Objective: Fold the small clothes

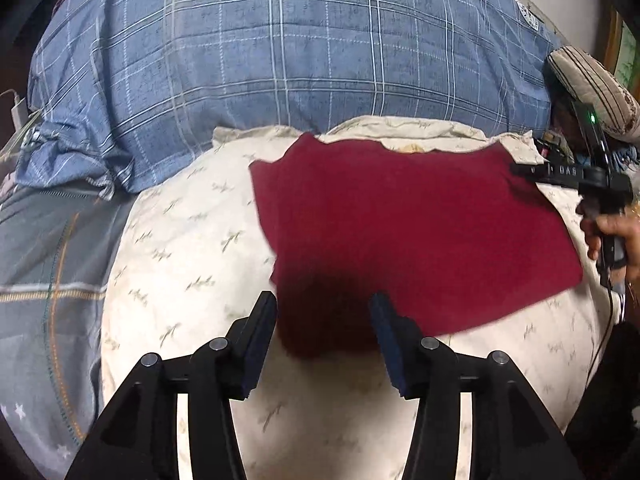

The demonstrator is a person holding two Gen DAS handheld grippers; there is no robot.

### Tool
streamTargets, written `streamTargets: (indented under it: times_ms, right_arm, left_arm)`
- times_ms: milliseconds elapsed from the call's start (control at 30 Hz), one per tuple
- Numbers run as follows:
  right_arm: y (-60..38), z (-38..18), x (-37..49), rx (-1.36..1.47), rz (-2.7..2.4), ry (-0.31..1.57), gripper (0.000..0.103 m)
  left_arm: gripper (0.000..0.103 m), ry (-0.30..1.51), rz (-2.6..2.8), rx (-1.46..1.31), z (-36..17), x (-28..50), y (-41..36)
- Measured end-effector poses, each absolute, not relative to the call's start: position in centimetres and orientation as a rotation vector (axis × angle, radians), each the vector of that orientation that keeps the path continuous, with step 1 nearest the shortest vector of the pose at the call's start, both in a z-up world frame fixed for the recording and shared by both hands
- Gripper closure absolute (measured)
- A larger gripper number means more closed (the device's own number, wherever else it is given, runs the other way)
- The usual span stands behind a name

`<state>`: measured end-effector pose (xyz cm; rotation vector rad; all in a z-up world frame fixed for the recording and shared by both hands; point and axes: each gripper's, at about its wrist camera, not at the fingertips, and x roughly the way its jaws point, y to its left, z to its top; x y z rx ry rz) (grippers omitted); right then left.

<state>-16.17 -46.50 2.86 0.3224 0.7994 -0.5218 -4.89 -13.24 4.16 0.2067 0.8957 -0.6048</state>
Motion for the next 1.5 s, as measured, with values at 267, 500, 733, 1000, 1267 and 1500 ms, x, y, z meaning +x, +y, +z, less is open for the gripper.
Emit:
streamTargets:
  times_ms: [267,500,733,1000,1267,1500]
  right_arm:
    - [-49.9,2.0,-17.4,0.384,-0.636,0.765,0.037]
    - [-46.8,5.9,-17.1,0.324,-0.523,0.694,0.036]
    - [-48.4,0.9,-11.6,0.303,-0.571,0.864,0.052]
    - [-47.9,1.1,-10.4,0.273,-0.619,0.901,0.05]
    - [-43.0,2.8,-9.7,0.309,-0.507,0.848,0.035]
    - [-36.7,2.7,-3.9,0.341,-0.228,0.891,0.035]
  left_arm:
    - [0.051,0.95,-0.516,0.071,0.5,0.4,-15.1]
    - [0.031,0.952,-0.529,-0.048,-1.7,1.9,-13.4]
    - [0.023,0.985,-0.562,-0.159,-3.3,3.2,-11.9]
    - [0.022,0.983,-0.571,-0.164,-3.4,3.5,-12.0]
    - [0.021,0.983,-0.575,-0.169,-3.4,3.4,-11.9]
    - [0.021,1.011,-0.584,-0.202,-3.3,3.7,-11.4]
